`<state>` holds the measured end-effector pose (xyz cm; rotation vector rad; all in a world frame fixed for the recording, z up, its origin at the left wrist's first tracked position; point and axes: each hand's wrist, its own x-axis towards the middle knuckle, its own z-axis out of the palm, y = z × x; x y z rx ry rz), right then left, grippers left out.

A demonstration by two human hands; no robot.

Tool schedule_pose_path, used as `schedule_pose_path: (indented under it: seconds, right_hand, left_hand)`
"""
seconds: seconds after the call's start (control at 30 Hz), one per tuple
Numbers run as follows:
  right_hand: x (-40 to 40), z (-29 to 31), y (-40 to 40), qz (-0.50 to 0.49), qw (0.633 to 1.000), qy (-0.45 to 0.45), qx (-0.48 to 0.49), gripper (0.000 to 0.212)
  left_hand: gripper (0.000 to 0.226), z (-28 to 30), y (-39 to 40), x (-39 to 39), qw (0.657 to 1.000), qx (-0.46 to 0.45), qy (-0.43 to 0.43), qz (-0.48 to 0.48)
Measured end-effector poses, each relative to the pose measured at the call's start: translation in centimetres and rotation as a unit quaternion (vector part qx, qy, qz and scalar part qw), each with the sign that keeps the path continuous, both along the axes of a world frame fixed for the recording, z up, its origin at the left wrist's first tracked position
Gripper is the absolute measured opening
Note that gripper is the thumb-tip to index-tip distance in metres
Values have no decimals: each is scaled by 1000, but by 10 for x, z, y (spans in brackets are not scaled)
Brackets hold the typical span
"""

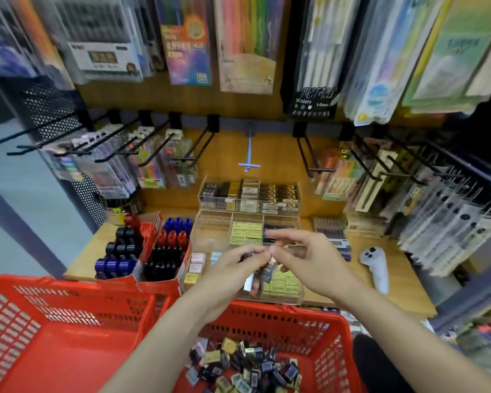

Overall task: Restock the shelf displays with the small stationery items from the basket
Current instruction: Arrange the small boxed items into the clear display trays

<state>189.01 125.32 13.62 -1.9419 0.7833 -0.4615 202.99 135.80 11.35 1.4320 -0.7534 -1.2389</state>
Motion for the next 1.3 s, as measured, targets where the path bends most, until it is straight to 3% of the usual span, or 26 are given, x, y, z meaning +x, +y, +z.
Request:
schedule_pose_path:
  seconds: [0.07, 0.2, 0.3, 0.37, 0.5, 0.57, 0.63, 0.73, 0.83, 0.97, 1.17, 1.3]
  right_hand:
    - [5, 1, -6, -1, 999, -21, 24, 17]
    - [11, -2, -14, -112, 977, -126, 130, 10]
    - [15, -7, -15, -99, 974, -125, 161, 15]
    - [16, -11, -16, -74, 988, -84, 111, 18]
    - [19, -20, -34, -59, 988, 22, -140, 22]
    - [22, -24, -51, -34, 966, 69, -247, 24]
    - [29, -28, -80, -57, 946, 97, -304, 25]
    - [42, -31, -132, -160, 930, 150, -296, 29]
    - [60, -42, -171, -158, 929, 191, -274, 30]
    - [78, -60, -195, -104, 923, 222, -296, 27]
    - [86, -62, -206, -67, 928, 269, -248, 26]
    - [80, -75, -189, -25, 870, 347, -350, 42]
  left_hand:
    - [16, 1, -3, 7, 1000, -9, -9, 4]
    - [19, -4, -12, 14, 999, -10, 19, 37]
    - [17, -11, -22, 17, 994, -14, 63, 84]
    - [19, -15, -28, 21, 990, -9, 94, 109]
    - [15, -23, -47, 26, 992, 26, 83, 88]
    - [17, -24, -62, 28, 993, 53, 45, 96]
    - [23, -27, -77, 38, 989, 66, -74, 111]
    - [34, -36, -95, 63, 934, 51, -339, 104]
    - [46, -51, -104, 83, 892, 30, -444, 76]
    - [56, -75, -111, 98, 867, 16, -496, 33]
    - [61, -89, -120, 110, 824, 19, -567, 12]
    - [62, -89, -124, 116, 846, 10, -534, 14]
